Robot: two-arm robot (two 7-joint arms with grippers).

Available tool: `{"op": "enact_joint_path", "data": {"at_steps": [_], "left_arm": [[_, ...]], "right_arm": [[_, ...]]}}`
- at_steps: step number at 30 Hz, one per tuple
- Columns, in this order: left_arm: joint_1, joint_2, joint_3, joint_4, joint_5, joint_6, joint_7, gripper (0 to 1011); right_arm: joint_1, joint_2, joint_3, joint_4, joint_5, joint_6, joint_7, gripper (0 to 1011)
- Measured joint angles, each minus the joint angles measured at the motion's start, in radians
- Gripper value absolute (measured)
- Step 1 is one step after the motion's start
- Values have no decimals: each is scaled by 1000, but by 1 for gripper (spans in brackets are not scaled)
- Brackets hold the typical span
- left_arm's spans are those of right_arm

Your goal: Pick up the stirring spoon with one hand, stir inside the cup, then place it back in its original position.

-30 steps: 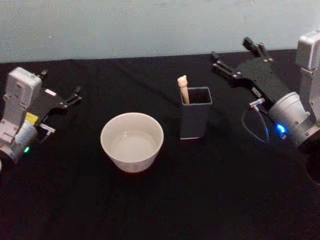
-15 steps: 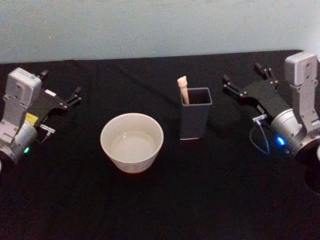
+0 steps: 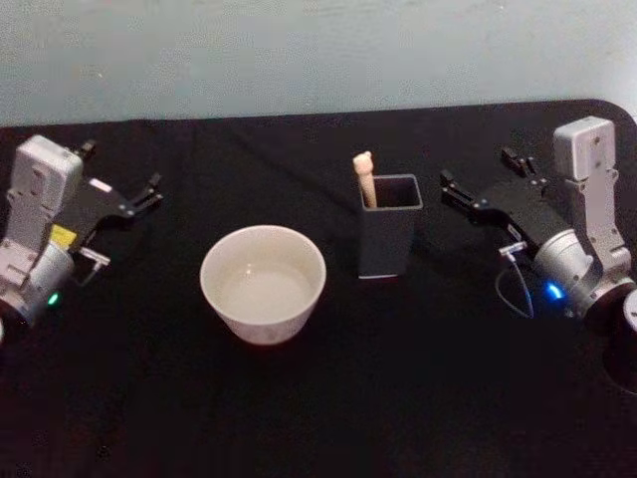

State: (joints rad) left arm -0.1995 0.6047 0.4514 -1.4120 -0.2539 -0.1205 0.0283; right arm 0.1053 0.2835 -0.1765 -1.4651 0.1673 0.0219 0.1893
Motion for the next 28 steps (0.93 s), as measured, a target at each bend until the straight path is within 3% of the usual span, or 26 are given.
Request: {"op": "enact_joint_path", "data": {"at_steps": [28], "left_arm": [[0,0,0,0,0,0,0,1001]], "right_arm": [[-1,2,-1,-4,-1,-6,-2,1003]]}}
